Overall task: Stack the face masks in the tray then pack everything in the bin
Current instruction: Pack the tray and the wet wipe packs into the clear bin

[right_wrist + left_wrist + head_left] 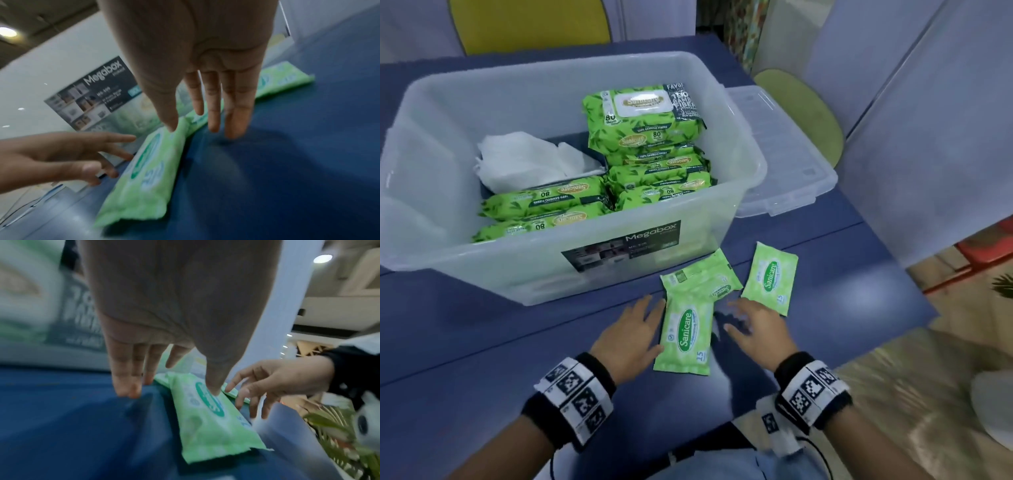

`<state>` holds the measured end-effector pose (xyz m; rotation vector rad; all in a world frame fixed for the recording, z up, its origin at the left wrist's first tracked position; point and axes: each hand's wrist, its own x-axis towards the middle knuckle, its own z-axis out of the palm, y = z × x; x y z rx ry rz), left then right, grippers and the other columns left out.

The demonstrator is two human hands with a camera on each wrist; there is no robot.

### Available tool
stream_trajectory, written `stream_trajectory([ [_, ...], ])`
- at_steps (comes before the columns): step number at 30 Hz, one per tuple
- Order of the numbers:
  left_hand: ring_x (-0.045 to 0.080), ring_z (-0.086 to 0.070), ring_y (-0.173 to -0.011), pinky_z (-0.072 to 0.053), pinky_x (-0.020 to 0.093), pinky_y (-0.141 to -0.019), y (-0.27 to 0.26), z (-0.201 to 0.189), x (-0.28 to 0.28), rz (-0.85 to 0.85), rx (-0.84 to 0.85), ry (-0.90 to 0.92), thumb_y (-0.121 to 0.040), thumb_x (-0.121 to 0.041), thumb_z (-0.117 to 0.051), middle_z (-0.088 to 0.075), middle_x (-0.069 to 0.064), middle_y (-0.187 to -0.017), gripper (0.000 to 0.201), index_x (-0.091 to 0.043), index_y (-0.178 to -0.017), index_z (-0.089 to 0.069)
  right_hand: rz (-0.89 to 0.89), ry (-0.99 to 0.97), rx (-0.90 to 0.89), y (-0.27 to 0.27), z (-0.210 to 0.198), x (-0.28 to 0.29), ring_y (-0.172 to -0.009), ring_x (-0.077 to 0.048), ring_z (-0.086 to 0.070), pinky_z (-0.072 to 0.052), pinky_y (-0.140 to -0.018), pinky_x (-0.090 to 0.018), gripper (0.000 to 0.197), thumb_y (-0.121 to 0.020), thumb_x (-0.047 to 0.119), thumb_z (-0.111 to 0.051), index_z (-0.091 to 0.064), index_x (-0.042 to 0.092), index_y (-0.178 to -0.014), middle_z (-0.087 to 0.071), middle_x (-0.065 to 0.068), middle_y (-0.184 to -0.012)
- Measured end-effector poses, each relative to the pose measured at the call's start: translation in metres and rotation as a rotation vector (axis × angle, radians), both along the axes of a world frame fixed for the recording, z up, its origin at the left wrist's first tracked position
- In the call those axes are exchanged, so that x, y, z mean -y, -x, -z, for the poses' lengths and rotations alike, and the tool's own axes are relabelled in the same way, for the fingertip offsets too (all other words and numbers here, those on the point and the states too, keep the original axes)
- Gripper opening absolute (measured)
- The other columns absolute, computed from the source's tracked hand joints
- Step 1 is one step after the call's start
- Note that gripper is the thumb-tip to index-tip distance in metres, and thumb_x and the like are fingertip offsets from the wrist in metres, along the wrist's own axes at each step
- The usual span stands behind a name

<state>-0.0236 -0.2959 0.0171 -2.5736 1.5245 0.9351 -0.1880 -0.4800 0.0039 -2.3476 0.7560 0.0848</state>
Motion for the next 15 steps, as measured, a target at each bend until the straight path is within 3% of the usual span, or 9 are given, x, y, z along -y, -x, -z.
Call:
stream_trajectory([
  [3, 0.027, -0.029, -0.138, -0.031, 0.036, -0.11, 0.008, 0.027, 0.001, -0.14, -0.196, 0.082, -0.093, -0.047, -0.049, -0.021, 0.011, -0.154, 0.088, -0.015, -0.151, 0.009, 0.1, -0.111, -0.148, -0.006, 0.023, -0.014, -0.094, -0.022, -0.062, -0.041, -0.07, -0.024, 0.05, -0.086, 0.039, -0.066, -0.051, 0.017, -0.129, -0.067, -0.003, -0.093],
  [5, 0.025, -0.032, -0.136, -0.032, 0.039, -0.11, 0.014, 0.038, 0.006, -0.269, -0.329, 0.175, -0.088, -0.05, -0.056, -0.025, 0.01, -0.153, 0.096, -0.016, -0.151, 0.007, 0.174, -0.198, -0.133, -0.015, 0.036, -0.023, -0.081, -0.02, -0.061, -0.042, -0.063, -0.028, 0.046, -0.084, 0.04, -0.069, -0.054, 0.017, -0.12, -0.062, 0.002, -0.073],
  [9, 0.026, -0.035, -0.136, -0.035, 0.042, -0.108, 0.019, 0.058, 0.014, -0.541, -0.373, 0.296, -0.076, -0.044, -0.074, -0.032, 0.008, -0.15, 0.101, -0.013, -0.151, -0.013, 0.342, -0.42, -0.016, -0.023, 0.049, -0.034, -0.064, -0.018, -0.058, -0.057, -0.07, -0.041, 0.032, -0.078, 0.031, -0.077, -0.054, 0.02, -0.097, -0.062, -0.006, -0.07],
  [12, 0.022, -0.054, -0.112, -0.047, 0.035, -0.092, 0.018, 0.059, 0.017, -0.67, -0.384, 0.354, -0.066, -0.041, -0.082, -0.057, 0.006, -0.117, 0.071, -0.014, -0.124, -0.051, 0.364, -0.573, 0.023, -0.021, 0.045, -0.037, -0.061, -0.018, -0.057, -0.056, -0.067, -0.039, 0.025, -0.082, 0.02, -0.074, -0.054, 0.017, -0.097, -0.063, -0.007, -0.072],
  [15, 0.023, -0.064, -0.093, -0.05, 0.029, -0.074, 0.015, 0.05, 0.019, -0.825, -0.54, 0.419, -0.071, -0.02, -0.082, -0.065, 0.008, -0.103, 0.048, -0.006, -0.108, -0.055, 0.228, -0.624, 0.041, -0.015, 0.029, -0.035, -0.061, -0.009, -0.06, -0.053, -0.066, -0.026, 0.017, -0.087, 0.011, -0.067, -0.057, 0.018, -0.1, -0.067, -0.001, -0.073],
])
